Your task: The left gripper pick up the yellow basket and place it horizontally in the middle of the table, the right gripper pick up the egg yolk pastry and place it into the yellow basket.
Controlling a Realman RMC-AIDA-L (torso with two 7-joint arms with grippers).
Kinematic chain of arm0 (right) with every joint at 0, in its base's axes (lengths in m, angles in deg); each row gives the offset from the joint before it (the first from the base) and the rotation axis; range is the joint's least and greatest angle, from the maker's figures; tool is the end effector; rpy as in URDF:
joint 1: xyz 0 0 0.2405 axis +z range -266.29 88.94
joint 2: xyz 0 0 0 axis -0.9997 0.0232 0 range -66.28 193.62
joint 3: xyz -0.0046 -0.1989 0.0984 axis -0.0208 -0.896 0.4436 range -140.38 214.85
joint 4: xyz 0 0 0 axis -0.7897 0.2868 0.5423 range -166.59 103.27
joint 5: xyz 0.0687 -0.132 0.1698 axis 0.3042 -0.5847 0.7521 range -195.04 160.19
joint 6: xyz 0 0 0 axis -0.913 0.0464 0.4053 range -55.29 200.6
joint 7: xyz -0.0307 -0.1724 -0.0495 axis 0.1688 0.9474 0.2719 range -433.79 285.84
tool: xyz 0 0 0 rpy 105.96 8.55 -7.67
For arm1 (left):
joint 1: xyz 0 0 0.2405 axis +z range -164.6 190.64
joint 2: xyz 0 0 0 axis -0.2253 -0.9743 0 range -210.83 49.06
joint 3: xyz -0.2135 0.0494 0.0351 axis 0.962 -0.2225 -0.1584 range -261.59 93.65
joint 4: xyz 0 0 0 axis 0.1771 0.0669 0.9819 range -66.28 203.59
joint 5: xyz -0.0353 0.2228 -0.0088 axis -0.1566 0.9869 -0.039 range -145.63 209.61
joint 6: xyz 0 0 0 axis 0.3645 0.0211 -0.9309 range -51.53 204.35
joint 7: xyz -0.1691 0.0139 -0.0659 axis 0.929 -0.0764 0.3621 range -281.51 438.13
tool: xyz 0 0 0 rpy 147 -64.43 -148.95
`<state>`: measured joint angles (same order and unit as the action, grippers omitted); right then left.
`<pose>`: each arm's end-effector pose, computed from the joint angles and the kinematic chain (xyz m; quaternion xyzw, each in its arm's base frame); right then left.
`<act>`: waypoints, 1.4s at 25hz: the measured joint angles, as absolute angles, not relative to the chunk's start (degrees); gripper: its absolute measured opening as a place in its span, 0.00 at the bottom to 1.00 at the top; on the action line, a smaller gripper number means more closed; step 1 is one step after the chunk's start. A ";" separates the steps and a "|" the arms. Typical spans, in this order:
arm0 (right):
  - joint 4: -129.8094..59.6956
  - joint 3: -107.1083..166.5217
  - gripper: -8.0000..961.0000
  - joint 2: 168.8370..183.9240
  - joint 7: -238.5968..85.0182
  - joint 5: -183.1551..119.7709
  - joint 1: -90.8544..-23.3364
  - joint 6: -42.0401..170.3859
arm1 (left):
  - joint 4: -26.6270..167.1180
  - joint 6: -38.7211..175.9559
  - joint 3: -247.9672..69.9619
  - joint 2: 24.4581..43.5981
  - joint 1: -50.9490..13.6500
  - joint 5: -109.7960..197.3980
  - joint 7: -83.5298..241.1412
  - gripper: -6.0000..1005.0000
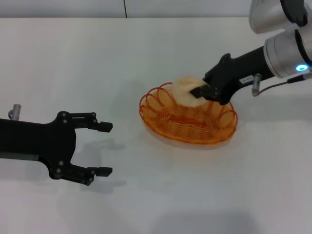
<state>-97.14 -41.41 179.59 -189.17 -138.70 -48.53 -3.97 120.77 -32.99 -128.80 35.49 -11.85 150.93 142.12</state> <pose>0.1014 0.3881 -0.0386 -0.9890 0.0996 0.0093 0.1094 -0.2278 0.2848 0.0232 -0.9836 0.0152 -0.1764 0.0345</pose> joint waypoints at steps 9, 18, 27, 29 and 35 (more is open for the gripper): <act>-96.23 -43.08 0.07 179.60 -187.59 -136.08 -49.09 -2.13 | 120.77 -33.02 -128.80 35.45 -11.85 151.05 142.02 0.86; -95.99 -43.62 0.44 179.50 -186.87 -135.53 -49.85 -2.04 | 120.77 -33.01 -128.79 35.54 -11.71 150.98 142.11 0.86; -97.55 -36.39 0.65 179.02 -175.45 -129.68 -57.38 -9.71 | 120.40 -32.76 -128.54 35.20 -11.24 150.69 141.89 0.86; -97.20 -33.19 0.67 179.00 -171.71 -128.11 -59.60 -12.02 | 120.36 -32.67 -128.51 35.21 -11.24 150.68 141.73 0.86; -94.56 -23.62 0.71 178.77 -162.06 -124.63 -63.47 -20.99 | 120.28 -32.65 -127.79 35.15 -11.23 150.57 141.62 0.86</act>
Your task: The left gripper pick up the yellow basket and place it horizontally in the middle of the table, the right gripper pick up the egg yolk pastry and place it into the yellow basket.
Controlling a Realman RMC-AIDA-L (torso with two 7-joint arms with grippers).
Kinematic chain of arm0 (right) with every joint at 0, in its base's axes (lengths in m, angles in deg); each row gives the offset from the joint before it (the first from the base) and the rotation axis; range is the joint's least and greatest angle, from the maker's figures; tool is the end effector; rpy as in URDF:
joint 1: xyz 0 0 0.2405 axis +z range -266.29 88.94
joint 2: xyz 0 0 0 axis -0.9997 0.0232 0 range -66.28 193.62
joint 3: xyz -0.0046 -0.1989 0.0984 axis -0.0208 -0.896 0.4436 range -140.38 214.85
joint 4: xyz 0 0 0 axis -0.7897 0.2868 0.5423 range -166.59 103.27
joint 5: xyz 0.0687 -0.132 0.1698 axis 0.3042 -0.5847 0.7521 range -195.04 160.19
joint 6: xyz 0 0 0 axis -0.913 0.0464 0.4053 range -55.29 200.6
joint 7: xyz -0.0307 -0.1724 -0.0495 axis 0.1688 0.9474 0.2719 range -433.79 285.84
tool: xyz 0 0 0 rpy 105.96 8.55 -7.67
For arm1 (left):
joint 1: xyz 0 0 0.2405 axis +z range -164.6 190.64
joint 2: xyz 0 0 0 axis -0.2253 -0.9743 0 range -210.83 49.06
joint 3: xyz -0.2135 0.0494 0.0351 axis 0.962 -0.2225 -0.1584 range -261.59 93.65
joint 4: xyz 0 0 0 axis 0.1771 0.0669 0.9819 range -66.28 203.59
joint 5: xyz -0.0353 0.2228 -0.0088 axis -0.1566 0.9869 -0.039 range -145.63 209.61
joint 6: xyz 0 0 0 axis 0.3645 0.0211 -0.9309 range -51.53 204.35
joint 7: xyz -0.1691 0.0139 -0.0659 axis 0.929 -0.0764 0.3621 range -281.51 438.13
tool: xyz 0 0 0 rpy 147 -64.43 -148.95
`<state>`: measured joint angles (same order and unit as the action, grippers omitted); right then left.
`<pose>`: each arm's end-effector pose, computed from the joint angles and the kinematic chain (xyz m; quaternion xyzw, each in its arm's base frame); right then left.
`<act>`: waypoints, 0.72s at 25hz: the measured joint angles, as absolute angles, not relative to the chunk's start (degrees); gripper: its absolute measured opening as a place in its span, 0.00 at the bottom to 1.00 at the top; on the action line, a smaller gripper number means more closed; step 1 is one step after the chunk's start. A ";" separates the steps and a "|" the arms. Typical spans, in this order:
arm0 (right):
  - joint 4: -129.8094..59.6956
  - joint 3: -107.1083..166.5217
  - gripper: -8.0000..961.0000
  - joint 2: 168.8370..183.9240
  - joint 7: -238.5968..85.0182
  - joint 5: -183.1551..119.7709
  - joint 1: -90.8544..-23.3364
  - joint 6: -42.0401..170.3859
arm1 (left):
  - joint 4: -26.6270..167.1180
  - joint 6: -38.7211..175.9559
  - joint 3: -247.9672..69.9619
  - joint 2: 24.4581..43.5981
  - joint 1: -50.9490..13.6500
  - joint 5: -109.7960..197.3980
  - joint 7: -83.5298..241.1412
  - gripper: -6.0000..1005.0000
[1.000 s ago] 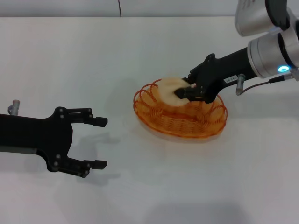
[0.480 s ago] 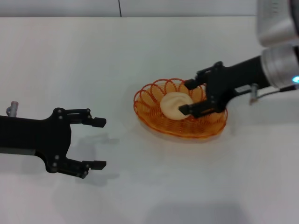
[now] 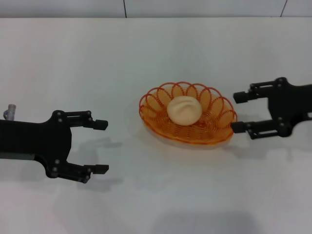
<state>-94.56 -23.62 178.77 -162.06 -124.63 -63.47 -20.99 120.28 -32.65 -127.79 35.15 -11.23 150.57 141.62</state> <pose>0.1762 0.3367 0.0208 -0.9819 0.0674 0.1539 0.0872 -0.2330 0.2847 0.0268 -0.9825 0.0091 -0.1798 0.0474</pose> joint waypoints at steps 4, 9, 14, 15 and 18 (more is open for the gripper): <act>-92.14 -19.11 0.71 178.41 -158.54 -124.98 -64.56 -24.39 | 119.59 -32.65 -127.65 34.95 -11.42 150.55 141.62 0.86; -87.31 -15.98 0.71 177.79 -153.93 -125.24 -65.41 -24.21 | 118.33 -32.61 -126.60 34.61 -11.71 150.54 141.61 0.86; -83.24 -14.85 0.71 177.06 -152.00 -125.59 -65.44 -23.07 | 118.05 -32.56 -126.31 34.49 -12.10 150.62 141.79 0.86; -82.98 -14.86 0.71 177.02 -151.94 -125.73 -65.45 -22.91 | 118.05 -32.54 -126.30 34.45 -12.21 150.65 141.94 0.86; -82.81 -15.14 0.71 177.12 -151.85 -125.99 -65.41 -22.74 | 117.81 -32.44 -125.89 34.20 -12.39 150.65 142.22 0.86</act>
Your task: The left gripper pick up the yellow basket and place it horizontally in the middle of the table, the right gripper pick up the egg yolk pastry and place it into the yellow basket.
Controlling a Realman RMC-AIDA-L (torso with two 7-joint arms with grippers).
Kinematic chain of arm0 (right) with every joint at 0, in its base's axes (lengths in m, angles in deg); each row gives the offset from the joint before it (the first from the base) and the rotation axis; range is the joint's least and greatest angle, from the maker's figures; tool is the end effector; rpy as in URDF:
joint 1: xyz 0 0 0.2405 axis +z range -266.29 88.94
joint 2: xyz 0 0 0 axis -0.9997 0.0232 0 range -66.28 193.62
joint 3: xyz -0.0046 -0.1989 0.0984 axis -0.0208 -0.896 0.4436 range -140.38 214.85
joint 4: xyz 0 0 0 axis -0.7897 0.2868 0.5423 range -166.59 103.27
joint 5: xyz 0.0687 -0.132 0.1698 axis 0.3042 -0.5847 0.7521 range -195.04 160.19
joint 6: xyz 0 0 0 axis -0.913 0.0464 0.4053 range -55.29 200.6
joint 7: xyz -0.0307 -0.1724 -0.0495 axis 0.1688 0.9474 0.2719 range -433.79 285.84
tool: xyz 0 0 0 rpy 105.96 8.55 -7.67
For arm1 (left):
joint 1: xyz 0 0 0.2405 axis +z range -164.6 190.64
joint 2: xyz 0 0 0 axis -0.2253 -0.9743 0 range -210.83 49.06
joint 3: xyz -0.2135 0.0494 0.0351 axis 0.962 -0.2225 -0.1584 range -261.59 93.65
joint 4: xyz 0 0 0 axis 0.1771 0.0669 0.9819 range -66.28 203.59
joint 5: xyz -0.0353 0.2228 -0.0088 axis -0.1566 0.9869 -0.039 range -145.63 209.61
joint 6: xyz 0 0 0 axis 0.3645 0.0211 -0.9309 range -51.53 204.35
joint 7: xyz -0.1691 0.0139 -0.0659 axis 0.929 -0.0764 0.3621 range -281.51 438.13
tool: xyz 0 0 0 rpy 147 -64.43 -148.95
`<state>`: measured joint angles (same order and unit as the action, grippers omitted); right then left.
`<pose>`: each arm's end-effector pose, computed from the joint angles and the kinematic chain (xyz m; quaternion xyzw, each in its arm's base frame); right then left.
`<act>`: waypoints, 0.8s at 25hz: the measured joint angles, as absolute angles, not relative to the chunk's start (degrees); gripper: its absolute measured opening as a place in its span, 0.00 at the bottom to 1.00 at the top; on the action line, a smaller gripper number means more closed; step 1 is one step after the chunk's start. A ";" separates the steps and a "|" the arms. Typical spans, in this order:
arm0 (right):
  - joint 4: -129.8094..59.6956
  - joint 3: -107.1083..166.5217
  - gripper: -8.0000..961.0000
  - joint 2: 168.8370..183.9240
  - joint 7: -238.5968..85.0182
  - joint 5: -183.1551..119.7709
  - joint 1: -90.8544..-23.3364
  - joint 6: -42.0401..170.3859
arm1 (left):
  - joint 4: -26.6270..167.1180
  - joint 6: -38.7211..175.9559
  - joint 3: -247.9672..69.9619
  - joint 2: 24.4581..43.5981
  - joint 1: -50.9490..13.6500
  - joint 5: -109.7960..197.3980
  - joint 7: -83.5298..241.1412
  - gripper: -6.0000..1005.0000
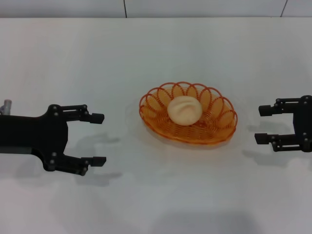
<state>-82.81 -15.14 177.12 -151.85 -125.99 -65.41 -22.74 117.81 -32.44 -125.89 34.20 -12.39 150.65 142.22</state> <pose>0.2328 0.3231 0.0282 -0.9723 0.1051 0.1758 0.1126 -0.2349 0.2896 0.0308 -0.9806 -0.0064 -0.1884 0.0542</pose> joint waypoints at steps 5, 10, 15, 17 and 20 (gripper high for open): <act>-82.82 -15.13 0.71 177.56 -151.96 -126.81 -65.05 -21.85 | 115.30 -32.22 -124.22 33.24 -13.33 150.62 142.30 0.86; -82.82 -15.42 0.71 178.00 -152.34 -128.16 -64.48 -20.78 | 113.56 -31.96 -123.87 32.39 -14.02 150.69 142.30 0.86; -82.82 -15.83 0.71 178.39 -152.90 -129.07 -63.63 -20.06 | 113.56 -31.93 -124.02 32.33 -14.17 151.14 142.74 0.86; -82.82 -15.92 0.71 178.42 -152.90 -129.19 -63.52 -20.00 | 113.56 -31.89 -123.95 32.26 -14.22 151.15 142.78 0.86; -82.81 -15.94 0.71 178.42 -152.90 -129.35 -63.47 -20.00 | 113.56 -31.87 -124.02 32.21 -14.26 151.16 142.84 0.86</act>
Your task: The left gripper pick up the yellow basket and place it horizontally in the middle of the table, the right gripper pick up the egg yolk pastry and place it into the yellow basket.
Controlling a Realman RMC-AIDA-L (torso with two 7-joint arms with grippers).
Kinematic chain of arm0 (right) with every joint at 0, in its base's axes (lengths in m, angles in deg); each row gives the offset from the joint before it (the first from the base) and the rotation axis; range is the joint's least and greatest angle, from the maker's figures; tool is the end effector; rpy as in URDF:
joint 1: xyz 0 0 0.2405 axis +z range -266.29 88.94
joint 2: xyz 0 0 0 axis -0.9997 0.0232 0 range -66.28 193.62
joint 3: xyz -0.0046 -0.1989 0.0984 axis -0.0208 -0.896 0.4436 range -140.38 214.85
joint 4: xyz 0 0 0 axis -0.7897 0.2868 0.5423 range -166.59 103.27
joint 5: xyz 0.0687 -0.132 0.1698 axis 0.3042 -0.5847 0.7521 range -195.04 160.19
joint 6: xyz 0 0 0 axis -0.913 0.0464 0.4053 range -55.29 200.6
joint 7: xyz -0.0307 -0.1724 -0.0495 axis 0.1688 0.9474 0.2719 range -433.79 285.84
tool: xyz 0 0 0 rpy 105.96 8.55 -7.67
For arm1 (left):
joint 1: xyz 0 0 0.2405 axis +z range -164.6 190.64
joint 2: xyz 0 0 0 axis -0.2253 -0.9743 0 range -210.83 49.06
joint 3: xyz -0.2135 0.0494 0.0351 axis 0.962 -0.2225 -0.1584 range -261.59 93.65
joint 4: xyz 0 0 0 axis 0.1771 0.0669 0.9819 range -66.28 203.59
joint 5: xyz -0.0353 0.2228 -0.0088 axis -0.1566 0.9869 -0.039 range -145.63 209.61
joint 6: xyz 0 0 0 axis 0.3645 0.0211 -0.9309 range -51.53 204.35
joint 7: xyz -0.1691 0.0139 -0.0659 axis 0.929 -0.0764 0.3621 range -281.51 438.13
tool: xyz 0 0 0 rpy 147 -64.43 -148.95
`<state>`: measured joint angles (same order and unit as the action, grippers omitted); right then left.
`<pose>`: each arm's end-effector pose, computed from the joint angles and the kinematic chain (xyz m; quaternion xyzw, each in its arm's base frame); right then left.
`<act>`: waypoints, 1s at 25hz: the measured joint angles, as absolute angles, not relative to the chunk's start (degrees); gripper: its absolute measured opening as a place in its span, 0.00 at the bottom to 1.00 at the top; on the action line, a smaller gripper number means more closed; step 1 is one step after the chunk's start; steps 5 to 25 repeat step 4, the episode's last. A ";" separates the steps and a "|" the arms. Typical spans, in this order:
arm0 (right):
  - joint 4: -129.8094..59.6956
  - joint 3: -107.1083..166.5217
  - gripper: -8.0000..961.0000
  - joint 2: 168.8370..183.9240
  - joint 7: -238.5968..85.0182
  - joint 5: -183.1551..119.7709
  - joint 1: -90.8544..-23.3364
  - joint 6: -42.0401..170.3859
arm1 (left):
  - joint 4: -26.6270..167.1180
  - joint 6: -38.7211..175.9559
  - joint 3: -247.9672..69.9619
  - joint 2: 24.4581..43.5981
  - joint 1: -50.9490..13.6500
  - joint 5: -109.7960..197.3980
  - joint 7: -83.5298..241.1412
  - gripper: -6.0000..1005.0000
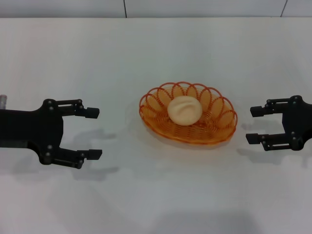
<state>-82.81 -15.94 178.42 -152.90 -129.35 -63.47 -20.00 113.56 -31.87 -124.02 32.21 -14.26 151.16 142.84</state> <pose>0.2293 0.3316 0.0148 -0.9766 0.1059 0.1512 0.1100 -0.2392 0.2964 0.0357 -0.9790 -0.0269 -0.1937 0.0573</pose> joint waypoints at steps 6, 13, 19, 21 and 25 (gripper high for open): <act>-82.81 -15.94 0.71 178.48 -152.90 -129.40 -63.39 -20.00 | 113.56 -31.86 -124.24 32.21 -14.32 151.25 142.93 0.86; -82.81 -15.94 0.71 178.48 -152.90 -129.40 -63.39 -20.00 | 113.56 -31.86 -124.24 32.21 -14.32 151.25 142.93 0.86; -82.81 -15.94 0.71 178.48 -152.90 -129.40 -63.39 -20.00 | 113.56 -31.86 -124.24 32.21 -14.32 151.25 142.93 0.86; -82.81 -15.94 0.71 178.48 -152.90 -129.40 -63.39 -20.00 | 113.56 -31.86 -124.24 32.21 -14.32 151.25 142.93 0.86; -82.81 -15.94 0.71 178.48 -152.90 -129.40 -63.39 -20.00 | 113.56 -31.86 -124.24 32.21 -14.32 151.25 142.93 0.86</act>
